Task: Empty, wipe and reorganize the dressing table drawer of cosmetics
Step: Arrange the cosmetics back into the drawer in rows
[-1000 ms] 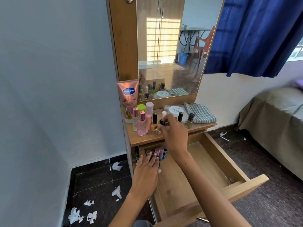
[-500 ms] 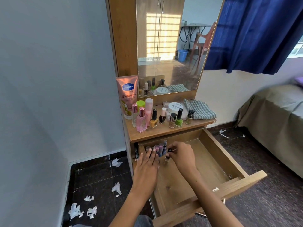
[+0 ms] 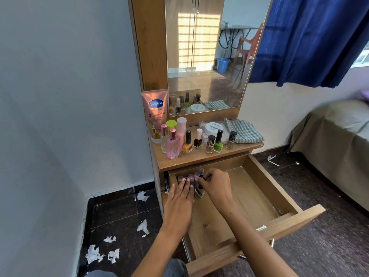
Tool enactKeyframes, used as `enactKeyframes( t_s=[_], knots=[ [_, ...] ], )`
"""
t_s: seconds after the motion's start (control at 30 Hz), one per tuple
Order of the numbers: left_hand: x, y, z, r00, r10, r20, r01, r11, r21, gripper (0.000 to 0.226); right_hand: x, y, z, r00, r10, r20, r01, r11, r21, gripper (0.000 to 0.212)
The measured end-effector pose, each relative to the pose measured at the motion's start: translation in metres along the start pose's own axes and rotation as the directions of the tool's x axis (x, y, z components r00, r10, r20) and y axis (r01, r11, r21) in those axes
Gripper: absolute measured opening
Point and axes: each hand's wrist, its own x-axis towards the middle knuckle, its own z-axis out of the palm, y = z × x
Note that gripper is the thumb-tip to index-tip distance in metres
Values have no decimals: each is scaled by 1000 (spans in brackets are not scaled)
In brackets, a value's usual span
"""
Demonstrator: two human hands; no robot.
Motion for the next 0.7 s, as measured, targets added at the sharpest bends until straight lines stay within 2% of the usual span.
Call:
enactKeyframes(
  t_s=[0.13,0.27,0.4,0.47,0.6,0.7],
  knots=[
    [1,0,-1,1000,6,-26,-6,1000,17,32,-3,-1,3,1000,-8,-9,8,998,55,16],
    [1,2,-5,998,-28,53,29,1000,-9,53,-5,1,4,1000,-15,-13,17,994,106,16],
    [4,0,-8,997,-20,71,21,1000,-18,57,-10,3,0,999,-37,-3,37,992,122,18],
    [6,-1,-13,997,-13,73,15,1000,-24,62,-12,5,-3,999,-41,-25,43,997,67,21],
    [22,3,-40,998,-59,-15,57,991,-120,58,-17,12,-8,985,-85,-147,92,995,38,27],
    [50,6,-61,994,-20,-108,13,998,-63,61,-18,17,-5,978,-76,-194,96,991,96,35]
  ],
)
